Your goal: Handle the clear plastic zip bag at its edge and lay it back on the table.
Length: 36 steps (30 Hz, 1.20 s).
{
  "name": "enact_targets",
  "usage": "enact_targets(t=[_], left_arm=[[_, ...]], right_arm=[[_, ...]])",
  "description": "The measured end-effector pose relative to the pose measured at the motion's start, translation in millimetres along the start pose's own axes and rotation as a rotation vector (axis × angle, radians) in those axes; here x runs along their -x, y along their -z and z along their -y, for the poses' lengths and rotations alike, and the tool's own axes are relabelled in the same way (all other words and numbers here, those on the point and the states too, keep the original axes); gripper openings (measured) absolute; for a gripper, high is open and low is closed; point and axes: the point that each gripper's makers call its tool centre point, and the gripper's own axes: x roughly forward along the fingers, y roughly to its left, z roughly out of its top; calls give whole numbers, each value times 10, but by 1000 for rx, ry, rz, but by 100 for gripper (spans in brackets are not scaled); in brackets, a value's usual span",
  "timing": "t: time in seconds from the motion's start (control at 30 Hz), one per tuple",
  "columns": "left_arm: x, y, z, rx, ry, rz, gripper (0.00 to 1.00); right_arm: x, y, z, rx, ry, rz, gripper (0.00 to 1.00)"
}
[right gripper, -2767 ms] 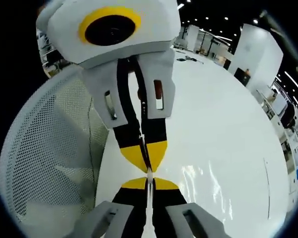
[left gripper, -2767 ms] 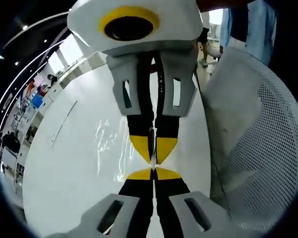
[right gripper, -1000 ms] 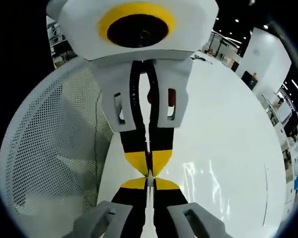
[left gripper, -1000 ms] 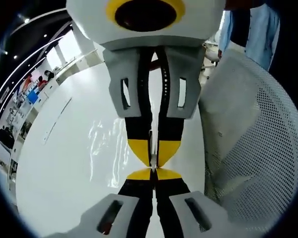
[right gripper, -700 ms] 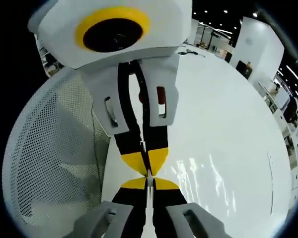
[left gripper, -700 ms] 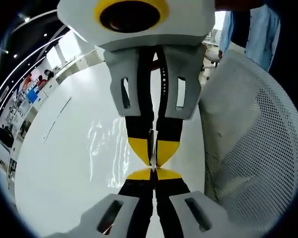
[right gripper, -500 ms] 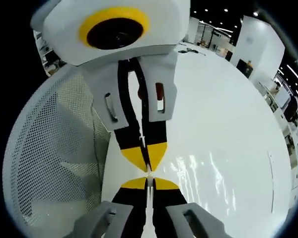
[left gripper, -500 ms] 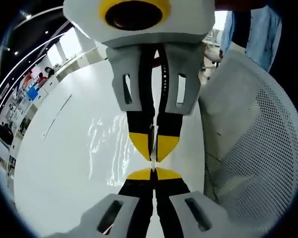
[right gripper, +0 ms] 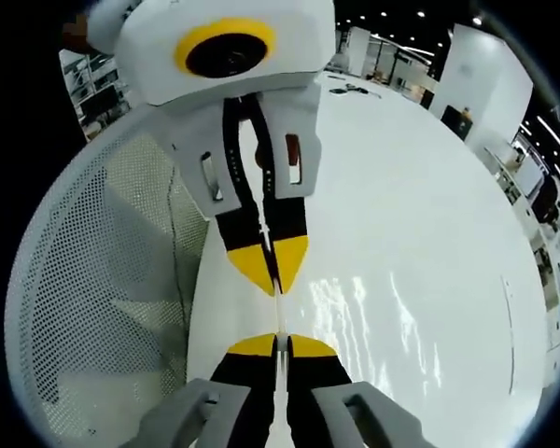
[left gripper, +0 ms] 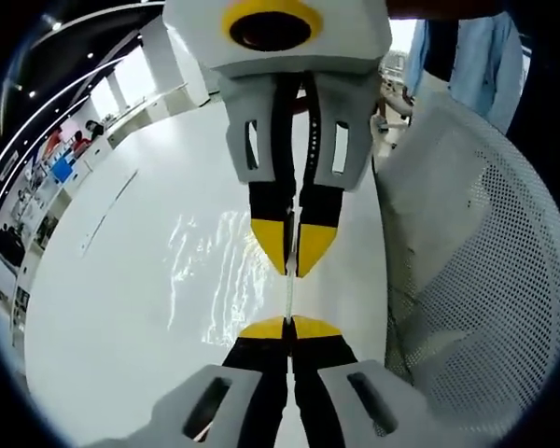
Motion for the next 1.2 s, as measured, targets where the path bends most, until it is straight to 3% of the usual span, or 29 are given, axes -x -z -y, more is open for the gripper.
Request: enact_targets(t=[1.2], left_arm=[[4,54,-40,-6,-15,-18,0]], right_arm=[[139,338,53,-34,26,-48,0]])
